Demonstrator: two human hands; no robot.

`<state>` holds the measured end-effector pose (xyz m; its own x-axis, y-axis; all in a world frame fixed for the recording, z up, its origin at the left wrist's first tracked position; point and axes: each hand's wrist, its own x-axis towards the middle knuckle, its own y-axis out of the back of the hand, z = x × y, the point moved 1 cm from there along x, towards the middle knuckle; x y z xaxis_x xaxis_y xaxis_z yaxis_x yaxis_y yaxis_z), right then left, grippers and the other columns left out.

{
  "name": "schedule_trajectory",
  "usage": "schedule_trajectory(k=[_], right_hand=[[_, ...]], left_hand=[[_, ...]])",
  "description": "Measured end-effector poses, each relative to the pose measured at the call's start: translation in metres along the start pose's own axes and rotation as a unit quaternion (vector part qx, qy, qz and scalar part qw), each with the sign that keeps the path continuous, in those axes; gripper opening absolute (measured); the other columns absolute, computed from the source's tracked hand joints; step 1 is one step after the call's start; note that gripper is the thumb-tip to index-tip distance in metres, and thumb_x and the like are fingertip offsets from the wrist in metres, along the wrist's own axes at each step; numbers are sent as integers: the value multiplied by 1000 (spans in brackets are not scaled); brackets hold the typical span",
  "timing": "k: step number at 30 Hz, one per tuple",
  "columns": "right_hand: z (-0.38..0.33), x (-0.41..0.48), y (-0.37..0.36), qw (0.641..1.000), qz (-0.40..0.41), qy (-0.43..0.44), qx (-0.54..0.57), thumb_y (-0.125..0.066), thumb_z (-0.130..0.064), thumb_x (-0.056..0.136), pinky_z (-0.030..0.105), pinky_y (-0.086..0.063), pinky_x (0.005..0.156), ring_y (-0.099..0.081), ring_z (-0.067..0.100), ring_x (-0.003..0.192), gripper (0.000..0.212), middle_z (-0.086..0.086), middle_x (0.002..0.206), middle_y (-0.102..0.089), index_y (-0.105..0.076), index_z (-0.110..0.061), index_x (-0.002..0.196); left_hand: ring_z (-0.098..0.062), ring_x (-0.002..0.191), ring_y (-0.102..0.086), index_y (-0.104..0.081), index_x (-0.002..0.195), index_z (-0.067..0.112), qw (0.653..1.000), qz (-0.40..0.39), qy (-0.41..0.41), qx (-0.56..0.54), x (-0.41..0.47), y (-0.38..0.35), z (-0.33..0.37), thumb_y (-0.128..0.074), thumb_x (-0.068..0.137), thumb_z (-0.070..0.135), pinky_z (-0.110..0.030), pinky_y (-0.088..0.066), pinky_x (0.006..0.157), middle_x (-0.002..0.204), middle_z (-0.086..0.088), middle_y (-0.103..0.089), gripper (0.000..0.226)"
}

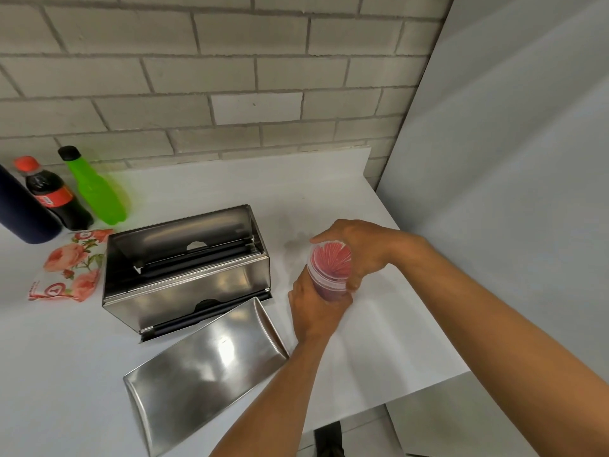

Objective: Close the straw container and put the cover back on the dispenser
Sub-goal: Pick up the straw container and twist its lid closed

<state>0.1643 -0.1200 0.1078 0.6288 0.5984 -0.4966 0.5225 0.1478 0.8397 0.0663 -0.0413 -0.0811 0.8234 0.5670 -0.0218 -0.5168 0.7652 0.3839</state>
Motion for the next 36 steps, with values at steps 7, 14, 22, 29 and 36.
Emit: schedule_trajectory(k=[7,14,22,29,36], right_hand=[[-2,2,2,998,35,-61,-3,-95,-66,46,33,-49,92,-53,26,132,122,-3,149,-49,-40,-42,153],[-7,-4,8,999,-29,-32,-30,-106,-36,46,44,-45,114,-38,28,146,139,-1,161,-35,-28,-41,161],[-6,1,3,999,2,-20,-49,-103,-36,51,37,-53,97,-49,26,132,125,-3,138,-47,-37,-45,157],[-8,-3,1,996,35,-71,-43,-92,-73,45,39,-47,104,-48,27,139,133,0,156,-45,-33,-37,159],[-8,-4,-3,1000,2,-14,-24,-102,-40,52,43,-50,107,-43,27,139,131,0,151,-42,-28,-43,160]], left_hand=[[-11,109,-58,-51,138,43,1000,9,-10,3,2,-2,-3,-89,49,58,-38,-61,91,117,18,-62,97],[-13,115,-54,-47,142,42,1000,5,-7,1,0,-3,-4,-86,45,74,-32,-51,93,127,12,-63,110],[-13,112,-54,-49,142,38,1000,9,2,11,2,-2,-3,-85,45,69,-30,-51,88,122,13,-62,108],[-16,110,-62,-52,138,39,1000,9,-12,14,4,-3,-3,-88,49,61,-39,-61,91,117,18,-63,98],[-13,114,-57,-49,144,38,1000,2,-1,11,2,-2,-6,-87,46,68,-34,-58,91,126,14,-62,109]])
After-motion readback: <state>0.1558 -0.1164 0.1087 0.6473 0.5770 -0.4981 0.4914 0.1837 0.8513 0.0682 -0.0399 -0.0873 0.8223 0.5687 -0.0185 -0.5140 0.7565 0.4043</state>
